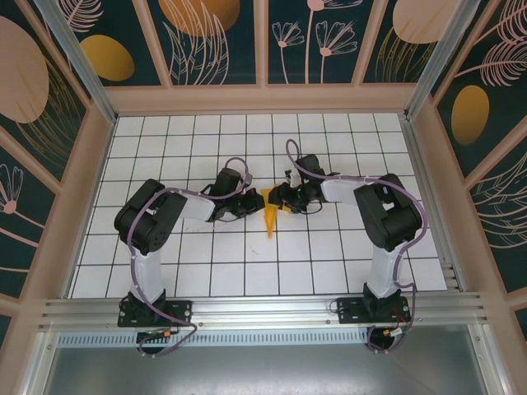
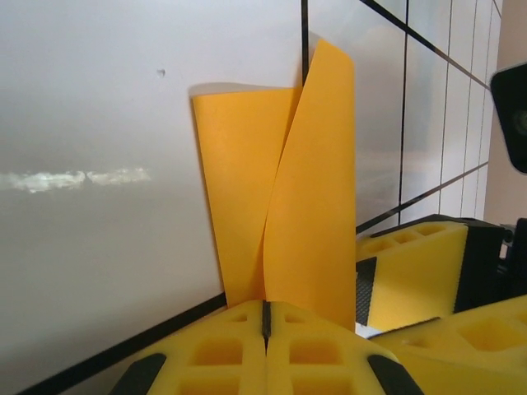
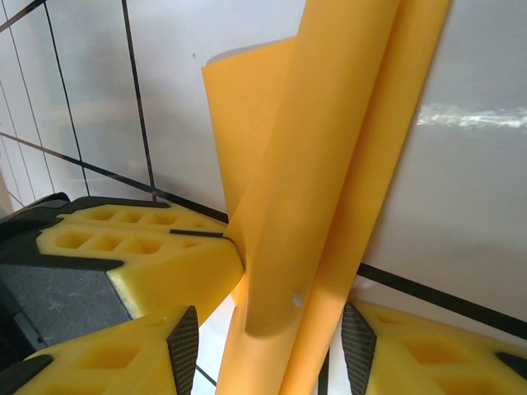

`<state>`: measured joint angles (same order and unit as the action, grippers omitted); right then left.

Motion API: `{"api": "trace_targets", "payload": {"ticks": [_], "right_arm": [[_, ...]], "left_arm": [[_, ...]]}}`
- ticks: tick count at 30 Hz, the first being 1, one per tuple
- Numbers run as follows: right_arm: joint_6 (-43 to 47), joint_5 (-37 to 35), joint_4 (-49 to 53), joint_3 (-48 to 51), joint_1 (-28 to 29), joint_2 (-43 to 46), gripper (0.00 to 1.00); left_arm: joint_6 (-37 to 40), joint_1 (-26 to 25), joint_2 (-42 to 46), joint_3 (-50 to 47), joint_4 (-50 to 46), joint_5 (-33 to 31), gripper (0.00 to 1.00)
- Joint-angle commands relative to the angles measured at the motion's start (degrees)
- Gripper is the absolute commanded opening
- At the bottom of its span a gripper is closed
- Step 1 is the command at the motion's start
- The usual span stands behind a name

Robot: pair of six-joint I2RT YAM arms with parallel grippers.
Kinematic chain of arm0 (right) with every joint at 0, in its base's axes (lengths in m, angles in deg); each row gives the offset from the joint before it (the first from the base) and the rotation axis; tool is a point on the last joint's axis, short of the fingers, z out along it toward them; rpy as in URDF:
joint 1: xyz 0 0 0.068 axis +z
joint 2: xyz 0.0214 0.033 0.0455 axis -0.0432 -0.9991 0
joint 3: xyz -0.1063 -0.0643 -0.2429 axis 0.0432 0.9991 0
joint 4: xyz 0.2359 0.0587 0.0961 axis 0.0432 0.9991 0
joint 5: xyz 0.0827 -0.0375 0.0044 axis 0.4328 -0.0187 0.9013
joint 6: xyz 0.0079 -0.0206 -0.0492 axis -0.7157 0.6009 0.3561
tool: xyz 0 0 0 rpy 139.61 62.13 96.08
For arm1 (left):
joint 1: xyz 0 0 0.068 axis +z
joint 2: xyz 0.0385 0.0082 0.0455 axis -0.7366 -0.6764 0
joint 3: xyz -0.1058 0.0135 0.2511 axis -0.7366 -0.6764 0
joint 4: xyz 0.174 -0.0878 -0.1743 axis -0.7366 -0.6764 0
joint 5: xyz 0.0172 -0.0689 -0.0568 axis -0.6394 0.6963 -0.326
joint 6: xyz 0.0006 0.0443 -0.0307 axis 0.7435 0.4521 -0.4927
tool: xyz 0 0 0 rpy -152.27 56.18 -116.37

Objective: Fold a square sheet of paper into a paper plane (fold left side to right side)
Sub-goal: Fold the wing for the fifth time at the center of the table.

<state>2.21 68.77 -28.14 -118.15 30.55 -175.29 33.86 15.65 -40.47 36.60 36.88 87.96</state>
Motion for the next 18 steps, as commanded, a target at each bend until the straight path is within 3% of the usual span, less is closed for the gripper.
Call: {"api": "trace_targets", "payload": {"ticks": [1,8,14,18], "right_arm": [[1.5,-2.4,1.1,1.2,-0.6,3.6,0.53],[1.0,-1.5,0.0,3.8,-1.7,8.7,0.48],[-4.0,6.5,-8.2,8.2,-1.0,10.9,0.32],[-6.3,7.9,-11.5,9.5,0.6,10.0,0.26]], "left_arm": [[2.2,0.5,-1.7,1.2,-1.4,-0.9,0.04],[2.5,0.6,-2.6,1.4,-1.5,-0.9,0.04],[2.8,0.5,-2.6,1.4,-1.8,-1.1,0.04],[3.0,0.6,-2.6,1.5,-2.7,-2.3,0.00]]}}
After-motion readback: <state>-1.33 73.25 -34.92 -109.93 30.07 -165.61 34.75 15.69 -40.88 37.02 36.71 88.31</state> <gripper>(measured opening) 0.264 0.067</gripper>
